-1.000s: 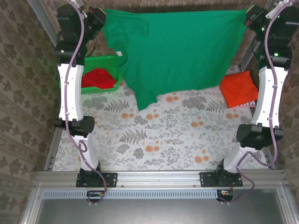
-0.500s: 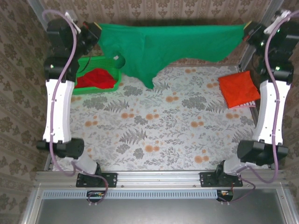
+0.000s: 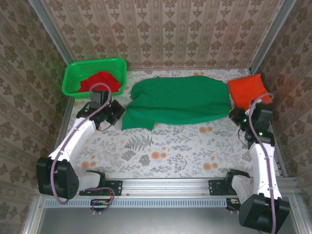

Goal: Fold and stack the t-shirts

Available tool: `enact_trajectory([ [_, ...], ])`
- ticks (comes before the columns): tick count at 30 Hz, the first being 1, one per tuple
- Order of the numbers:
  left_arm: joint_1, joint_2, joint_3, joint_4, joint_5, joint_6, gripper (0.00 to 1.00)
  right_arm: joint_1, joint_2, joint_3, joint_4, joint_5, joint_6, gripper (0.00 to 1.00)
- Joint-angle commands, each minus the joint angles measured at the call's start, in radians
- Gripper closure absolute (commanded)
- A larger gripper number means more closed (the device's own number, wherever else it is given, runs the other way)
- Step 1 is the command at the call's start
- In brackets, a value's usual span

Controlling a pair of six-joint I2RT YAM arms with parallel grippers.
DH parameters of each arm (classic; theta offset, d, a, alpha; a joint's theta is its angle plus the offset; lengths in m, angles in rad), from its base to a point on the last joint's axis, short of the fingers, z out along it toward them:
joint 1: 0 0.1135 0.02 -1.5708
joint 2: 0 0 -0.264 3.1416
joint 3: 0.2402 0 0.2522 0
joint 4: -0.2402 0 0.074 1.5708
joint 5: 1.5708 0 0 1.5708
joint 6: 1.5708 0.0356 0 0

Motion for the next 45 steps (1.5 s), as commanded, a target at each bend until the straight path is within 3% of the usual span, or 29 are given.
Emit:
enact_trajectory([
  [1, -0.001, -0.042, -0.086, 0.040, 0.017, -0.060, 1.00, -0.004, -0.045, -0.138, -0.077, 0.031, 0.063, 1.00],
  [13, 0.014, -0.107, -0.279, -0.077, 0.022, -0.053, 1.00, -0.004, -0.117, -0.311, -0.235, 0.144, 0.096, 1.00],
  [20, 0.061, -0.163, -0.268, -0.134, 0.065, -0.052, 1.00, -0.004, -0.110, -0.244, -0.240, 0.129, 0.079, 1.00],
  [25, 0.080, -0.199, -0.243, -0.222, 0.072, -0.042, 1.00, -0.006, -0.110, -0.159, -0.309, 0.186, 0.031, 1.00],
  [32, 0.082, -0.269, -0.328, -0.251, 0.088, -0.077, 1.00, -0.005, -0.138, -0.201, -0.352, 0.163, 0.032, 0.98],
  [33, 0.082, -0.273, -0.338, -0.249, 0.088, -0.081, 0.97, -0.005, -0.148, -0.205, -0.352, 0.165, 0.036, 0.91],
  [36, 0.083, -0.286, -0.348, -0.253, 0.092, -0.083, 0.76, -0.005, -0.169, -0.183, -0.349, 0.189, 0.034, 0.52],
  [38, 0.083, -0.296, -0.326, -0.280, 0.066, -0.070, 0.55, -0.005, -0.162, -0.153, -0.336, 0.201, 0.009, 0.34],
  [41, 0.081, -0.285, -0.247, -0.312, -0.018, -0.008, 0.19, -0.002, -0.123, -0.108, -0.276, 0.191, -0.031, 0.20],
  [45, 0.049, -0.136, -0.112, -0.221, -0.086, 0.103, 0.01, 0.037, -0.004, -0.059, -0.120, 0.152, -0.073, 0.17],
])
